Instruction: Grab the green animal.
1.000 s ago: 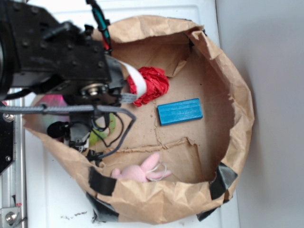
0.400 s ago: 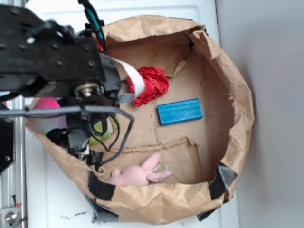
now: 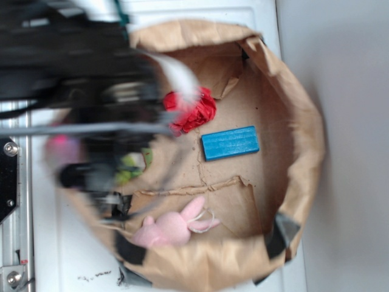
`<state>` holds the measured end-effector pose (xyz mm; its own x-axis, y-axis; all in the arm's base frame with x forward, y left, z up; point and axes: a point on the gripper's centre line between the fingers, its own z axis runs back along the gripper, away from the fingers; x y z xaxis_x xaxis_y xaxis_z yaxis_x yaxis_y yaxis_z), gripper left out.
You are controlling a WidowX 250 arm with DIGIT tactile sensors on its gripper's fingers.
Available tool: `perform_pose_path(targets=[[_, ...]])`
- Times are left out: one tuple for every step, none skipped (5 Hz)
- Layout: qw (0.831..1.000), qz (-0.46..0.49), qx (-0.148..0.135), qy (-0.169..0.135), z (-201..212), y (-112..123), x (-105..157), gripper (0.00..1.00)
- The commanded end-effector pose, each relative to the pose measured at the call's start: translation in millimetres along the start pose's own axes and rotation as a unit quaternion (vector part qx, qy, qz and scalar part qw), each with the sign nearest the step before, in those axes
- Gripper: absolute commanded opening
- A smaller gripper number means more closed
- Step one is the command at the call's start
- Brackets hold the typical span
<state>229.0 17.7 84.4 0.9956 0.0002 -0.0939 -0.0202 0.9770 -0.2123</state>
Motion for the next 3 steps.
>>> perform_pose_path(targets=[[0.997,0.017,-0.017,-0.071,16,0,55,1.00],[0.996,0.020,-0.011,-0.082,12,-1,58,1.00],[0.997,0.005,0.005,-0.072,6,1,50,1.00]])
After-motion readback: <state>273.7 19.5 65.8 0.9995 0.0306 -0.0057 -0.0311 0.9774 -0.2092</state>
